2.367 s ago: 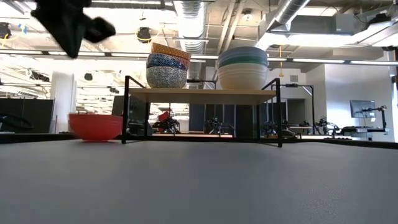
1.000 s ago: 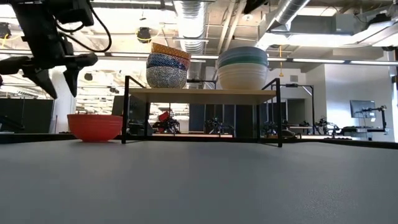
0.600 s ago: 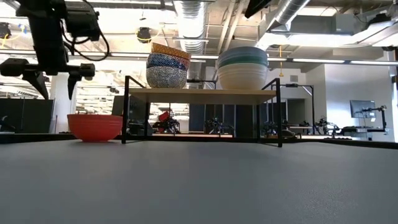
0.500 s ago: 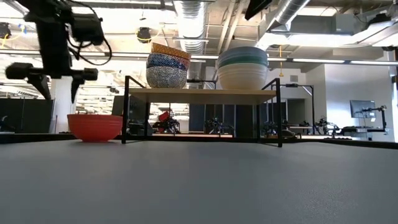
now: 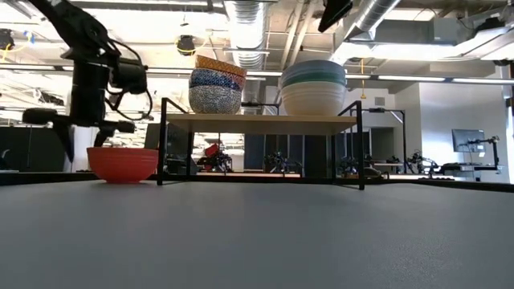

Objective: Place and stack bowls onto a shelf
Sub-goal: Stack the orange bowl on the top of the green bowl on the shelf

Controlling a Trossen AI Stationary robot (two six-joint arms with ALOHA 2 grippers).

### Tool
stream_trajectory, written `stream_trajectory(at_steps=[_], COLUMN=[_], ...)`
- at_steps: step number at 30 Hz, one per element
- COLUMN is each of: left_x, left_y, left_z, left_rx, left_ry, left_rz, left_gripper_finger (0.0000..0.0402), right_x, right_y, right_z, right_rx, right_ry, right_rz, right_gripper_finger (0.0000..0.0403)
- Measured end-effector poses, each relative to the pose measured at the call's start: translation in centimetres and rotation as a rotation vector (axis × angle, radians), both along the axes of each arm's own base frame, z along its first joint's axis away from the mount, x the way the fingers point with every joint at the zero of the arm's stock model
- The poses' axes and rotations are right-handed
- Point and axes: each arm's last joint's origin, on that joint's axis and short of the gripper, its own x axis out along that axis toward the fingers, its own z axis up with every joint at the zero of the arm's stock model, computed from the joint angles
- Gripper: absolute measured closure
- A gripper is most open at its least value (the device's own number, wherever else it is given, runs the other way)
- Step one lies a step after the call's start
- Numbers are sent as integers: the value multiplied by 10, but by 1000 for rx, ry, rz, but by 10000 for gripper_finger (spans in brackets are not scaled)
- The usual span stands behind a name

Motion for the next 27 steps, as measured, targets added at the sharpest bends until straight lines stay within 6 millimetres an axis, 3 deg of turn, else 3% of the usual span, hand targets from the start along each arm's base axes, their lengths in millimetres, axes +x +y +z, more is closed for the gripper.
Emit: stream_trajectory(at_steps=[8,15,21,27], left_x=[5,3,-1,1], left_y=[7,-2,-31,-64], left_z=[-8,3,29,41], left_rx=[-28,-26,61,8], left_ry=[17,-45,-125,-228], left_rz=[-60,-133,-201,-439], left_gripper_finger=[385,400,401,401], right_x=[0,1,3,8], right_y=[0,4,13,21], right_z=[0,0,1,4], right_rx=[-12,8,16,30], right_ry=[1,-5,-18,-77], right_rz=[19,4,22,25], right_gripper_finger=[191,191,191,191])
